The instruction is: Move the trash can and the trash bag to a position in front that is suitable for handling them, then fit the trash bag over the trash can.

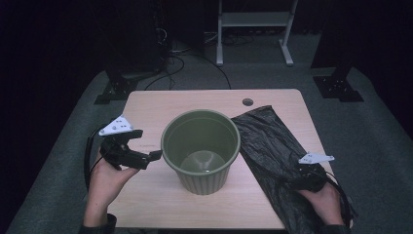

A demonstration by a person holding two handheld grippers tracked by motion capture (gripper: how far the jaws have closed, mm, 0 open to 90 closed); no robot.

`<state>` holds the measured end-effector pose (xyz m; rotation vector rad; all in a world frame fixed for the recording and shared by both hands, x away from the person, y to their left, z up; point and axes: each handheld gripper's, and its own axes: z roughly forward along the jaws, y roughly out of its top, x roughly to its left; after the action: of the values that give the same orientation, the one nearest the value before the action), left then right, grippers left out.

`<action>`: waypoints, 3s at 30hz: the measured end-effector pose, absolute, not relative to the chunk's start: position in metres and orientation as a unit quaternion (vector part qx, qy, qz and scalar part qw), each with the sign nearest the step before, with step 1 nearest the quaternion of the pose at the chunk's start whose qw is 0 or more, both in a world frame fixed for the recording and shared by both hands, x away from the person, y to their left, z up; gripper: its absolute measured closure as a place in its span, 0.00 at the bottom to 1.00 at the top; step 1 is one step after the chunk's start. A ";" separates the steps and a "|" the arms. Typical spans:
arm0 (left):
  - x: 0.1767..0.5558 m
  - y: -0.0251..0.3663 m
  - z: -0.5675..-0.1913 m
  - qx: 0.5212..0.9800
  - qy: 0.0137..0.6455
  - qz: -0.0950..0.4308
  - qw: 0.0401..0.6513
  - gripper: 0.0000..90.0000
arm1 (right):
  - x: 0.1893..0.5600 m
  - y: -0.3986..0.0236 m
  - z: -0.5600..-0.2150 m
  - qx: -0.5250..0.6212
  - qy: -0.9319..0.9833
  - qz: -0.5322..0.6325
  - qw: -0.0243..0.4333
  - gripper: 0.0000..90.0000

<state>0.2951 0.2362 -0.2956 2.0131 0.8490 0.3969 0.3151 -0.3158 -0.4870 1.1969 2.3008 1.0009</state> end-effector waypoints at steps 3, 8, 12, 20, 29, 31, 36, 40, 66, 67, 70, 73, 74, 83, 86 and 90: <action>0.289 0.242 -0.299 0.808 0.349 0.167 0.445 0.00 | 0.315 -0.316 -0.487 0.424 0.814 0.354 0.180 0.12; 0.280 0.250 -0.311 0.804 0.354 0.178 0.443 0.00 | 0.315 -0.316 -0.487 0.433 0.809 0.353 0.184 0.12; 0.276 0.256 -0.322 0.801 0.359 0.185 0.443 0.00 | 0.315 -0.316 -0.487 0.432 0.810 0.353 0.183 0.12; 0.278 0.256 -0.354 0.807 0.356 0.184 0.433 0.00 | 0.315 -0.316 -0.487 0.432 0.810 0.353 0.183 0.12; 0.289 0.247 -0.388 0.817 0.360 0.167 0.418 0.00 | 0.315 -0.316 -0.487 0.430 0.811 0.353 0.183 0.12; 0.291 0.244 -0.397 0.819 0.361 0.162 0.416 0.00 | 0.315 -0.316 -0.487 0.429 0.811 0.353 0.182 0.12; 0.298 0.238 -0.419 0.825 0.364 0.151 0.406 0.00 | 0.315 -0.316 -0.487 0.429 0.811 0.354 0.182 0.12; 0.303 0.233 -0.435 0.830 0.364 0.145 0.396 0.00 | 0.315 -0.316 -0.487 0.429 0.811 0.354 0.182 0.12; 0.314 0.226 -0.482 0.853 0.351 0.139 0.360 0.00 | 0.315 -0.316 -0.483 0.427 0.808 0.362 0.184 0.46; 0.314 0.225 -0.482 0.856 0.346 0.142 0.357 0.00 | 0.314 -0.316 -0.483 0.427 0.807 0.363 0.184 0.53; 0.313 0.225 -0.483 0.856 0.343 0.148 0.356 0.00 | 0.312 -0.313 -0.481 0.420 0.811 0.365 0.181 0.77; 0.313 0.225 -0.483 0.856 0.343 0.149 0.357 0.00 | 0.310 -0.310 -0.481 0.414 0.815 0.367 0.175 0.97; 0.313 0.225 -0.483 0.856 0.343 0.149 0.357 0.00 | 0.310 -0.309 -0.481 0.411 0.816 0.366 0.174 1.00; 0.313 0.225 -0.483 0.856 0.343 0.149 0.357 0.00 | 0.313 -0.298 -0.480 0.396 0.823 0.371 0.167 1.00; 0.313 0.225 -0.483 0.856 0.343 0.149 0.357 0.00 | 0.314 -0.288 -0.477 0.382 0.831 0.373 0.159 1.00; 0.313 0.225 -0.483 0.856 0.343 0.149 0.357 0.00 | 0.316 -0.270 -0.472 0.357 0.839 0.383 0.149 1.00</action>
<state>0.3127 0.2247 -0.4834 2.2102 0.8848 0.3848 0.3158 -0.2700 -0.4724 1.0270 2.4109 1.0996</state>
